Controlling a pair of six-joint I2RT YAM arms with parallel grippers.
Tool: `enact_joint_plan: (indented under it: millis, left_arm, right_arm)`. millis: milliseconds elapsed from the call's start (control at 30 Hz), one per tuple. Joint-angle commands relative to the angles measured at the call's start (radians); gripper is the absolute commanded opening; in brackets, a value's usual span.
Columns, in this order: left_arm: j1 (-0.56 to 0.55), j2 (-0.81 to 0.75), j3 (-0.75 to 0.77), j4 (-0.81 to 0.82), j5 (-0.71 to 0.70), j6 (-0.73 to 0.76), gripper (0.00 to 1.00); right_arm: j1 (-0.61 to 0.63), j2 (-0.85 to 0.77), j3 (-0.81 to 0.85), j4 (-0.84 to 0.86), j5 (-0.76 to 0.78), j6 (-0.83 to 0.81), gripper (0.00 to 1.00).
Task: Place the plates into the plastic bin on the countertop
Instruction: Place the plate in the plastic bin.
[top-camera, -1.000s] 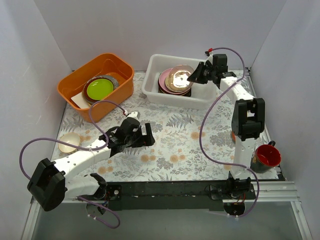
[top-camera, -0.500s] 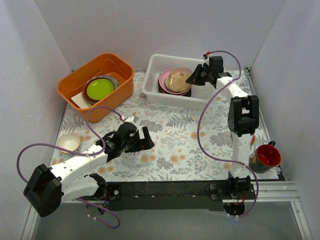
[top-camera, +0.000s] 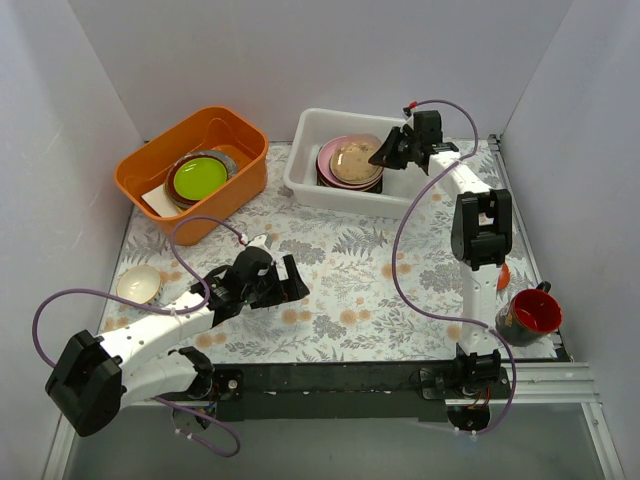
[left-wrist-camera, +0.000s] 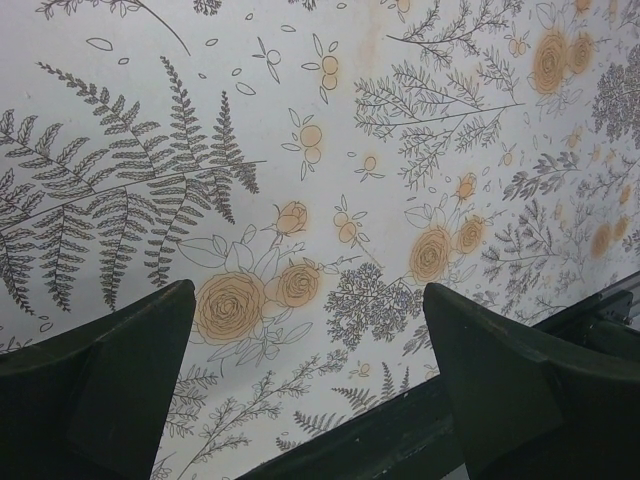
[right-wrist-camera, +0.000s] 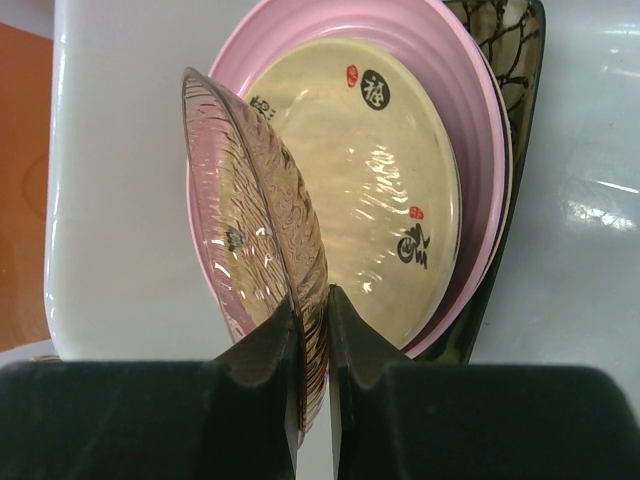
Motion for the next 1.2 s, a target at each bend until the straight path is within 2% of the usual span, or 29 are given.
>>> enact_joint_plan:
  millis: [0, 233, 433, 767, 1167]
  left_arm:
    - [0.006, -0.028, -0.007, 0.002, 0.008, -0.002, 0.98]
    - [0.006, -0.022, 0.007, 0.005, 0.008, -0.005, 0.98]
    - [0.006, -0.022, 0.004, 0.01, 0.048, -0.002, 0.98]
    - [0.006, -0.033, -0.013, 0.014, 0.065, -0.01, 0.98]
    - [0.006, -0.042, -0.024, 0.034, 0.083, -0.025, 0.98]
  right_arm:
    - [0.005, 0.021, 0.043, 0.004, 0.008, 0.002, 0.15]
    - [0.007, 0.041, 0.042, 0.01, 0.003, 0.008, 0.18]
    - [0.008, 0.041, 0.04, -0.002, -0.004, -0.004, 0.26]
    - [0.007, 0.013, 0.002, -0.021, 0.023, -0.012, 0.59]
    - [-0.006, -0.084, -0.093, -0.06, 0.061, -0.082, 0.64]
